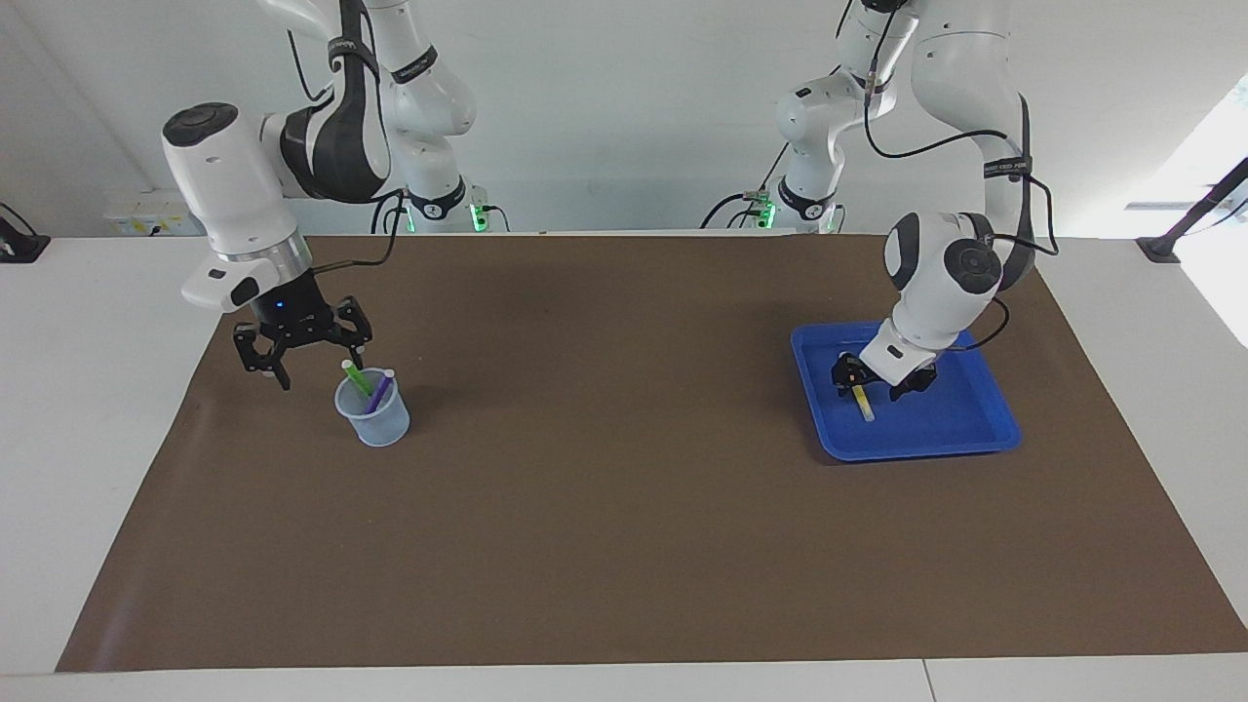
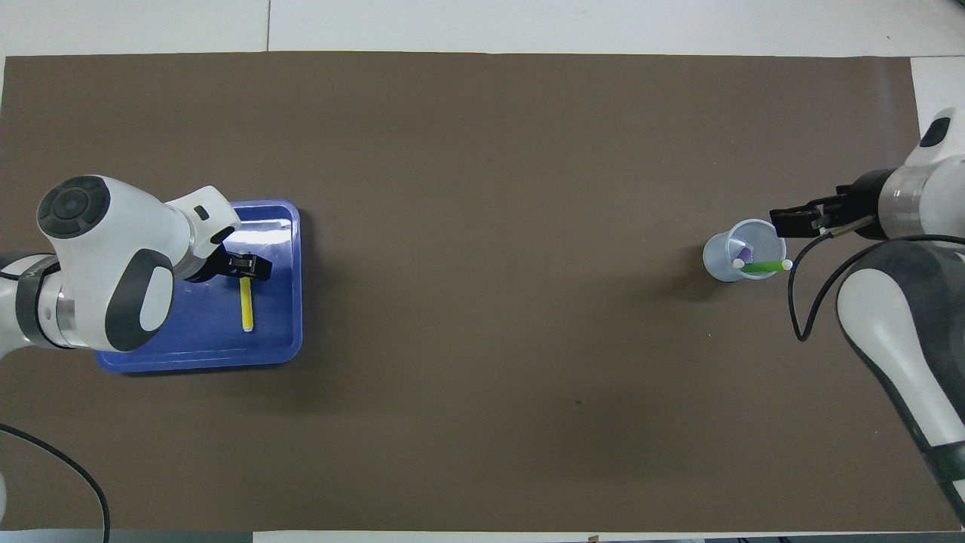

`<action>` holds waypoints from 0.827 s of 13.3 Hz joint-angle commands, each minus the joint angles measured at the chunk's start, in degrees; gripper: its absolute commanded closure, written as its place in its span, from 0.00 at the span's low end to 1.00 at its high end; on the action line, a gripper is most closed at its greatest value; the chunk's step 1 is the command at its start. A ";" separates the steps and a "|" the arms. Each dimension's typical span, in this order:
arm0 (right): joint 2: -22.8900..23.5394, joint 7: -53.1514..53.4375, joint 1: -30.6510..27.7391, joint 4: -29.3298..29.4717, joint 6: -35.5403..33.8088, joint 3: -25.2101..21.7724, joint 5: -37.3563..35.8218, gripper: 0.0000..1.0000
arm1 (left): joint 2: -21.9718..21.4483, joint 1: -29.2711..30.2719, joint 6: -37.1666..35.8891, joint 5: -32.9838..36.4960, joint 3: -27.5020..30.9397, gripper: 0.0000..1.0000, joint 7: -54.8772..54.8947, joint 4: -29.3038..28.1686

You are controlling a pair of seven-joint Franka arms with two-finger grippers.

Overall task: Transfer and insert pens with both arms
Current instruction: 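Grasp the yellow pen with the left gripper while the right gripper withdraws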

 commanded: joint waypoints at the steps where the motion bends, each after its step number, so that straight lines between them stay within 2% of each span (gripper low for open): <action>1: 0.39 8.70 -0.34 6.32 -9.25 0.79 -0.89 0.00 | 0.26 0.59 1.91 1.31 -0.29 0.14 0.49 -1.11; 4: 0.92 15.31 -0.25 12.22 -18.57 1.06 -1.33 0.00 | 0.27 0.50 2.17 1.31 -0.29 0.27 0.49 -1.46; 7: 1.09 17.88 1.95 13.46 -20.53 1.06 -4.32 0.00 | 0.27 0.50 2.18 3.14 -0.29 0.40 0.49 -1.81; 9: 1.27 20.85 2.21 15.82 -23.25 1.15 -4.32 0.00 | 0.27 0.59 2.09 3.42 -0.29 0.58 0.49 -1.99; 11: 1.88 22.27 2.21 18.11 -25.35 1.41 -4.23 0.00 | 0.27 0.59 2.09 3.42 -0.29 0.87 0.49 -1.99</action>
